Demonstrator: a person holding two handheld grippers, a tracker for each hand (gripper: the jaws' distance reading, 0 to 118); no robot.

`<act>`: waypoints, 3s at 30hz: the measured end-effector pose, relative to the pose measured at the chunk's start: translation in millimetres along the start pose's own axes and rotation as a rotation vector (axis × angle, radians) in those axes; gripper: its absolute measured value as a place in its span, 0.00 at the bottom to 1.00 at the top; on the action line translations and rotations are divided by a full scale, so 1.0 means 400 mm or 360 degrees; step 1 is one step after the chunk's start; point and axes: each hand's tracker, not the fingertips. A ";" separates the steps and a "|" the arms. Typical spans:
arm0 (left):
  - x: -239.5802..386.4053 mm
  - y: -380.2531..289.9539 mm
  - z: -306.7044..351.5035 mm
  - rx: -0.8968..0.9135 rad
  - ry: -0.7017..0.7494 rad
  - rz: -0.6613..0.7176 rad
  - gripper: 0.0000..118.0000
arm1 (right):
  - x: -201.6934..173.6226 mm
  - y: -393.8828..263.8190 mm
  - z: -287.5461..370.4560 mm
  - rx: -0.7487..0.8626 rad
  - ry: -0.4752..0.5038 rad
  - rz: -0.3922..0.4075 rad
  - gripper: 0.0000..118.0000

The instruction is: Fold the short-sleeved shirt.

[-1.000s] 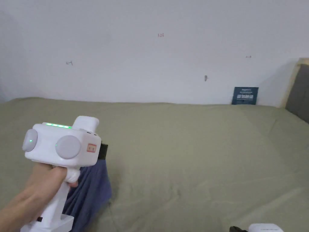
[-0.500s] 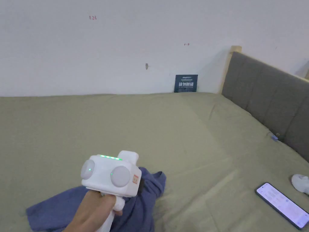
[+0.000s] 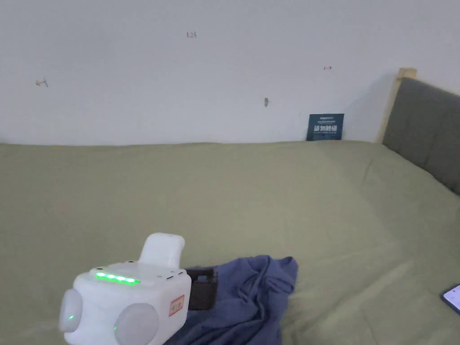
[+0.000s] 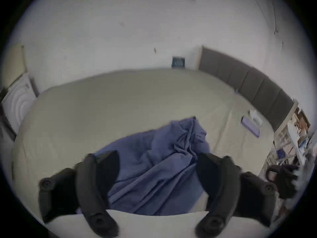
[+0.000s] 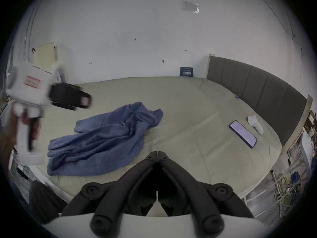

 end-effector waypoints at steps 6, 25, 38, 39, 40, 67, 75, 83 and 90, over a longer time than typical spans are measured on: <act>-0.119 -0.120 0.356 0.0350 0.0340 0.0208 0.00 | -0.029 0.006 0.068 0.0103 0.0048 0.0015 0.00; -0.421 -0.232 0.213 -0.0266 0.0504 0.0311 0.00 | -0.084 0.026 0.035 0.0086 0.0124 0.0021 0.00; -0.512 -0.322 -0.168 -0.0865 0.0428 0.0225 0.92 | -0.067 -0.012 -0.061 -0.0107 0.0062 0.0049 0.00; -0.503 -0.326 -0.162 -0.0811 0.0403 0.0236 0.91 | -0.063 -0.012 -0.066 -0.0117 0.0058 0.0052 0.00; -0.496 -0.321 -0.154 -0.0794 0.0422 0.0243 0.87 | -0.058 -0.012 -0.072 -0.0127 0.0054 0.0053 0.00; -0.485 -0.301 -0.107 -0.0724 0.0276 0.0168 0.03 | 0.038 0.204 -1.014 -0.0754 0.0017 0.0266 0.87; -0.469 -0.261 -0.050 -0.0629 0.0397 0.0180 0.02 | 0.029 0.273 -0.719 -0.0513 0.0028 0.0328 0.00; -0.534 -0.055 0.216 -0.0276 0.0618 0.0164 0.02 | 0.196 0.513 -0.335 -0.0147 0.0018 0.0065 0.00; -0.548 0.141 0.429 0.0060 0.0734 0.0197 0.02 | 0.318 0.641 -0.105 0.0108 0.0097 -0.0127 0.00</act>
